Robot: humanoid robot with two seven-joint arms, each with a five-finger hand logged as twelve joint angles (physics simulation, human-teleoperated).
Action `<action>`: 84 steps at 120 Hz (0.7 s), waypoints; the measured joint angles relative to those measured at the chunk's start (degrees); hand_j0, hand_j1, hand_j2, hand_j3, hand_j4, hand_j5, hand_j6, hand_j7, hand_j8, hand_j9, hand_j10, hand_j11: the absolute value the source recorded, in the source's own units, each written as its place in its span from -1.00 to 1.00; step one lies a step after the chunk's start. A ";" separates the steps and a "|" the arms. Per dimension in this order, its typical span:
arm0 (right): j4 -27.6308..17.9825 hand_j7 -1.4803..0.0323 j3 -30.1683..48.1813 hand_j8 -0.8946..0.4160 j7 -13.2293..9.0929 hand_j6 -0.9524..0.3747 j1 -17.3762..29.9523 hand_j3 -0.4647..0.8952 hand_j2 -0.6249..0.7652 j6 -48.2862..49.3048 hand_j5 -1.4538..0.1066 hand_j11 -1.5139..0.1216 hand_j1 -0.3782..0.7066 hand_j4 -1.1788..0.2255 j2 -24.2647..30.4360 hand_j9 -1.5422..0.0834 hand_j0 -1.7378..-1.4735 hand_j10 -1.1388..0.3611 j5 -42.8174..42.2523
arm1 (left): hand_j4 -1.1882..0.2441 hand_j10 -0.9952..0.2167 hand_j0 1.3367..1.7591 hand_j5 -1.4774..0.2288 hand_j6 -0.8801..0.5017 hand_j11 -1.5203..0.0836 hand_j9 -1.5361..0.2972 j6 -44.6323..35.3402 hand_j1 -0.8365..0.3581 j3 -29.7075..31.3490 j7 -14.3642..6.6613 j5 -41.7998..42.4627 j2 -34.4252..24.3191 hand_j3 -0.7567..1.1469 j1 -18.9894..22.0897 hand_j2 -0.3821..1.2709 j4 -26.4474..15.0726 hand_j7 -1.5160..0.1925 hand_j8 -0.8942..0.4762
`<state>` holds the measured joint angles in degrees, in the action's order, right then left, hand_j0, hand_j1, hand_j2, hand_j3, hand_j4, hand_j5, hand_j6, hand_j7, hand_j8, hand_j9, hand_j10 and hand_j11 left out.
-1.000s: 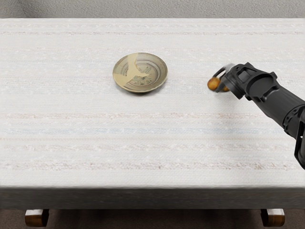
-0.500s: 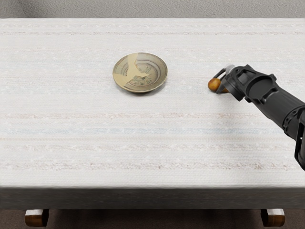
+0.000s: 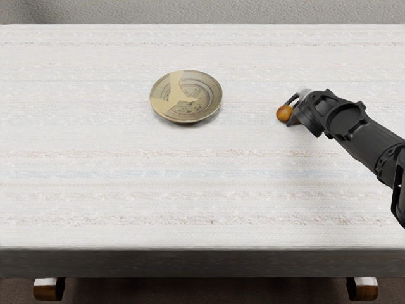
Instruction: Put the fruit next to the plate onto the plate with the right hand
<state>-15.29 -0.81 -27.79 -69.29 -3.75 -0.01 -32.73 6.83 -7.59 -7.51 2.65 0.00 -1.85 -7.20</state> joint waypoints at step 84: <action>-0.25 -0.53 -1.57 -0.47 1.99 -0.36 -1.18 -0.32 0.27 1.09 -0.58 -0.60 0.15 -0.24 0.02 -0.48 -0.30 -0.25 1.01 | 0.66 0.64 0.52 0.73 0.27 0.89 0.67 -0.01 0.98 -0.10 0.03 -0.03 0.00 -0.21 0.01 -0.54 -0.02 0.77 0.30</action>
<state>-15.54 -2.38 -25.79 -70.47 -2.66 0.01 -31.72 6.83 -7.69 -7.47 2.62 0.00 -1.85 -7.22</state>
